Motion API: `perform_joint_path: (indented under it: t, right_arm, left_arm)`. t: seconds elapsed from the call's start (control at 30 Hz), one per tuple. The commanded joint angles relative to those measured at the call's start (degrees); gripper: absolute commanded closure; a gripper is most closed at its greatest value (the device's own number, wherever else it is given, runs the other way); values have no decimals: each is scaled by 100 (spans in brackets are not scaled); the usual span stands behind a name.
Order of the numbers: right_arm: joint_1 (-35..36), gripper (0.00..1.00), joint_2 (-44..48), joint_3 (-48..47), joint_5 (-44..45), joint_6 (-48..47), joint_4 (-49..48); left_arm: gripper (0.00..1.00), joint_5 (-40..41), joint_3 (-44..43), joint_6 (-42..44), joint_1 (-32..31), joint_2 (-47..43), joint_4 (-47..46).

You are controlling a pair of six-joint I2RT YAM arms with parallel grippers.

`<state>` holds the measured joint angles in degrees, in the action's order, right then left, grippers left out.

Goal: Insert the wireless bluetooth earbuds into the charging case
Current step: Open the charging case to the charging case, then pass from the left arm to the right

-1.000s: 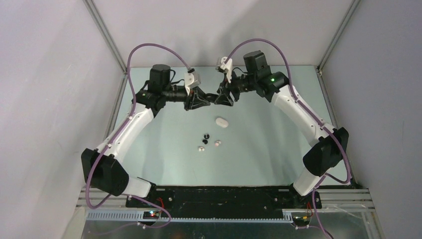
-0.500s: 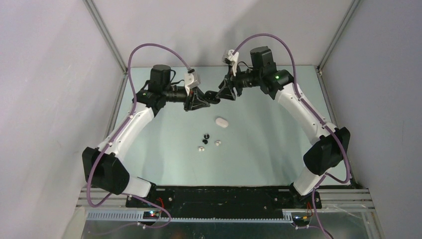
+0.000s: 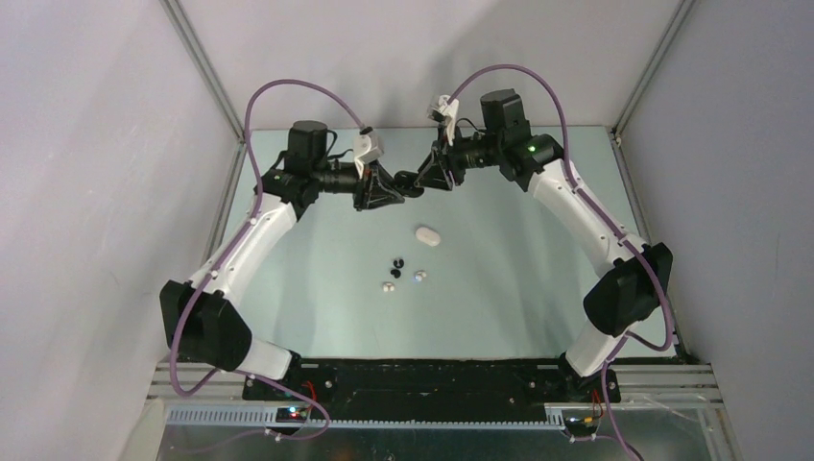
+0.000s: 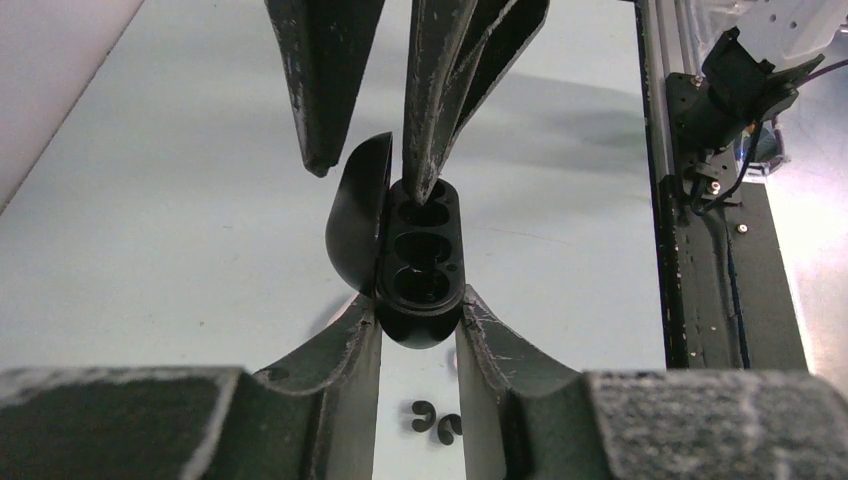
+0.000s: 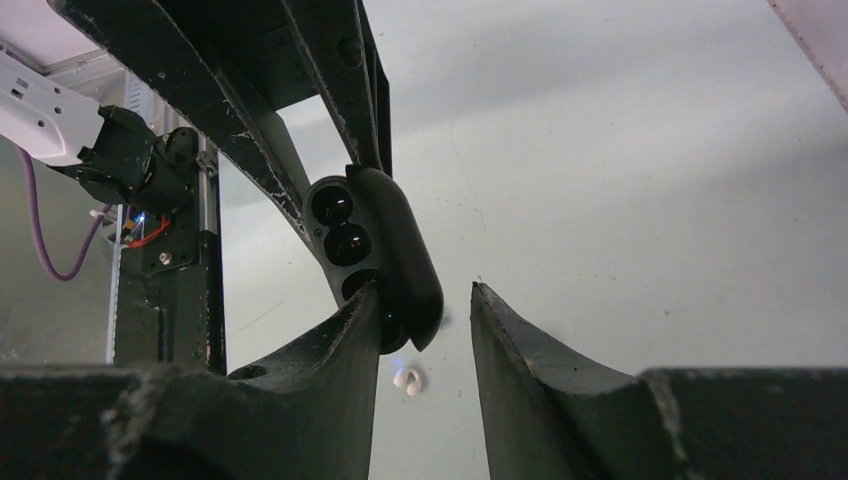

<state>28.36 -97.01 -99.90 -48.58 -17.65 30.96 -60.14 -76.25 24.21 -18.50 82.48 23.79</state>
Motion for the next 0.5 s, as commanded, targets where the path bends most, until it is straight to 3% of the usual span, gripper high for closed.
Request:
perform_joint_path:
  t: [0.0, 0.3, 0.47]
  right_arm:
    - [-25, 59, 41, -156, -145, -39, -126]
    - [-45, 66, 13, -151, -242, -26, -182]
    - [-45, 76, -25, -172, -340, -19, -197]
  left_arm:
    - [100, -269, -326, -193, 66, 24, -55]
    - [100, -297, -332, -225, 75, 42, -53]
    - [100, -294, -331, -234, 72, 36, -55]
